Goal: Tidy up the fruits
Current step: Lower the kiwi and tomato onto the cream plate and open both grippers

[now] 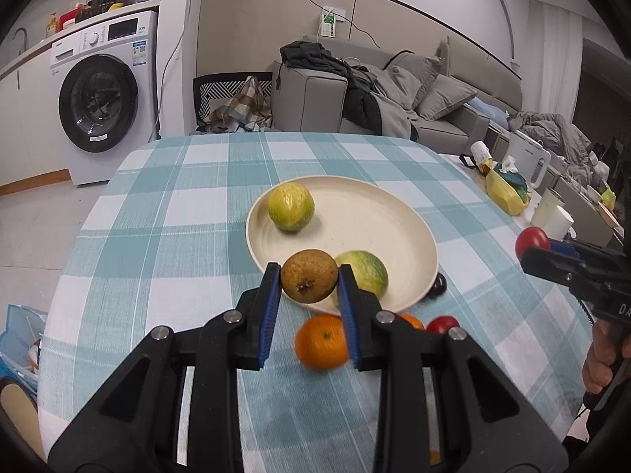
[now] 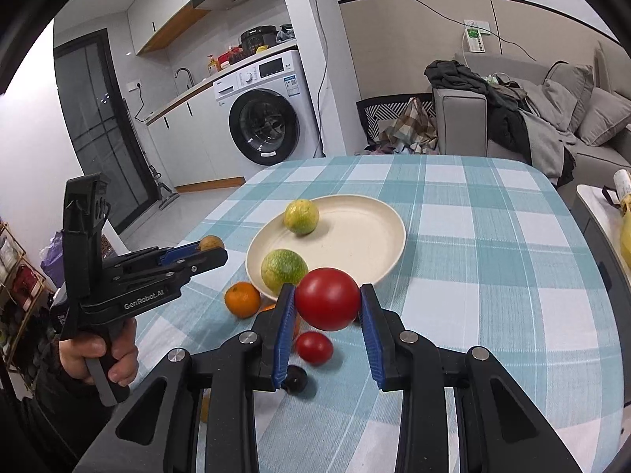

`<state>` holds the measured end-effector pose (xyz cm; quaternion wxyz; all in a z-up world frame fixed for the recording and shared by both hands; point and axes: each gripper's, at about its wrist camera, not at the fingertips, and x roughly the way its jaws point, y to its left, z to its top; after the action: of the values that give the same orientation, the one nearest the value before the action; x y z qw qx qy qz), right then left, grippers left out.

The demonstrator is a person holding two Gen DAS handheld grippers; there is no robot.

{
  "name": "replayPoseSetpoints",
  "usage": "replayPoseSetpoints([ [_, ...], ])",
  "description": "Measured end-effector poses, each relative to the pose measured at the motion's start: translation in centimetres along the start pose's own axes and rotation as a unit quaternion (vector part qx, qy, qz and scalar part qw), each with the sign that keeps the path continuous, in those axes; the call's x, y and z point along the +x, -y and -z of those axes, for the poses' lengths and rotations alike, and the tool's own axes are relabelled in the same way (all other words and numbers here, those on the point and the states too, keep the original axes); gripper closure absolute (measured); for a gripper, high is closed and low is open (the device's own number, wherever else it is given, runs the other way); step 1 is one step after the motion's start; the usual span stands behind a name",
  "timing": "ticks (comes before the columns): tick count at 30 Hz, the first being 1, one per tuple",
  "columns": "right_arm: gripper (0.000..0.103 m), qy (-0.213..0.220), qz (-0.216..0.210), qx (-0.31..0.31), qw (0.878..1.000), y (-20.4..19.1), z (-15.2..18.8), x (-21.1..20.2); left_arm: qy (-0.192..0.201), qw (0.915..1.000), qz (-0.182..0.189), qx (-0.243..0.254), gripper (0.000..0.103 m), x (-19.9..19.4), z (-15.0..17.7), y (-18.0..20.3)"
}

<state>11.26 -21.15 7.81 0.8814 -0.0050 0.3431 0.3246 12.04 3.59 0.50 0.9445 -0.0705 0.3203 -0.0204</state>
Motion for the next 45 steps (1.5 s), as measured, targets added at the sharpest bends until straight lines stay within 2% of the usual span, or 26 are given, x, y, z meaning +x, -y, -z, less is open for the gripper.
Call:
replayPoseSetpoints([
  [12,0.07,0.013,-0.004,-0.012,1.0,1.0,-3.2,3.6,-0.006,0.9998,-0.017,-0.003,0.077,5.4,-2.0,-1.2],
  [21,0.07,-0.019,-0.01,0.013,1.0,2.6,-2.4,8.4,-0.024,0.9996,-0.013,-0.01,0.077,7.4,-1.2,-1.9],
  [35,0.07,-0.029,-0.002,0.009,1.0,2.7,-1.4,10.1,-0.028,0.9996,-0.011,0.0,0.077,7.7,-1.2,-1.4],
  [39,0.069,-0.036,0.014,0.01,0.999,2.6,-1.3,10.5,-0.024,0.9996,-0.013,0.001,0.077,7.6,-1.2,-1.3],
  [45,0.067,-0.039,0.029,-0.02,0.999,1.5,-1.2,10.5,-0.02,0.9997,-0.014,0.001,0.077,7.5,-1.2,-1.4],
])
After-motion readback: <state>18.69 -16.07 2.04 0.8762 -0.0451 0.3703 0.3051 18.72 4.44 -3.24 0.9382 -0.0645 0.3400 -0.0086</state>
